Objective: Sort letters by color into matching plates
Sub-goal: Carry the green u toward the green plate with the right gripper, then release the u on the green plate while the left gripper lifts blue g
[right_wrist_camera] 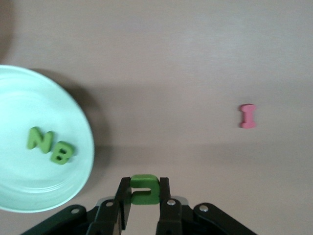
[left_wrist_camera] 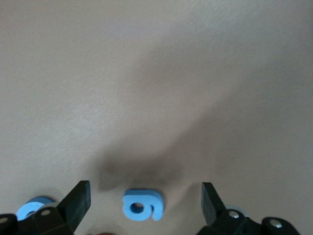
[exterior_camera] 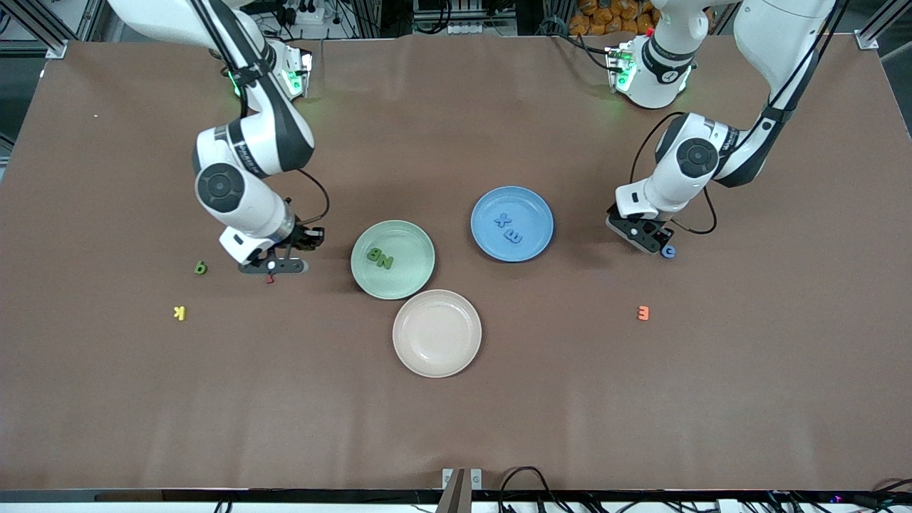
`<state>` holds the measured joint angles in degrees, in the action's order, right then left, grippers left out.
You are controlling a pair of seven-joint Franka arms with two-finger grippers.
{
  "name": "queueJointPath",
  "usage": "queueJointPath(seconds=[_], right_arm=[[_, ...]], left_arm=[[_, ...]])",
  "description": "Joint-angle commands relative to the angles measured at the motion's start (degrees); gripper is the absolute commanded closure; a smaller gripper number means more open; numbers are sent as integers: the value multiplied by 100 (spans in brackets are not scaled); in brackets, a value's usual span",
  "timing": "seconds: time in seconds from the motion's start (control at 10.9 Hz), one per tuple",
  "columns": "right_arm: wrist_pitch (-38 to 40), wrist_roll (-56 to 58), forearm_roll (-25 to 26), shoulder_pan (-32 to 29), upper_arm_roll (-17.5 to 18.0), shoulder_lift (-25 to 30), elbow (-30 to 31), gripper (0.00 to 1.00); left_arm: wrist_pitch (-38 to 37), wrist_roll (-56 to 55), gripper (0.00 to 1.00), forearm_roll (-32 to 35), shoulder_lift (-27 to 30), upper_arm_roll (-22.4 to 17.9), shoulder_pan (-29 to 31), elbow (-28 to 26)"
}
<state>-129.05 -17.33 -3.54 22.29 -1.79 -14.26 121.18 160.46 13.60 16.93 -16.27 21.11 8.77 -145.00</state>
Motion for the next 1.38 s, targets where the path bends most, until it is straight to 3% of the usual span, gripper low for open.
queueJointPath(seconds=[0.0, 0.73, 1.01, 1.1, 1.19, 1.28], right_arm=[[126, -60, 28, 486, -40, -366, -515, 77], [126, -578, 11, 1286, -49, -1534, -1753, 77], [126, -736, 28, 1383, -49, -1781, -2036, 73], [126, -763, 46, 1427, -58, -1808, -2036, 1], [126, -798, 55, 1419, -75, -1808, -2028, 0], [135, -798, 37, 1375, -93, -1764, -2019, 0]], left_arm=[[99, 266, 0, -67, -16, -115, 11, -46], [108, 222, 0, -67, -69, -168, 11, -55], [91, 178, 21, -67, -69, -168, 11, -55], [73, 170, 30, -67, -61, -168, 11, -55], [55, 161, 36, -76, -61, -160, 11, -46], [55, 100, 49, -67, -34, -160, 11, -37]])
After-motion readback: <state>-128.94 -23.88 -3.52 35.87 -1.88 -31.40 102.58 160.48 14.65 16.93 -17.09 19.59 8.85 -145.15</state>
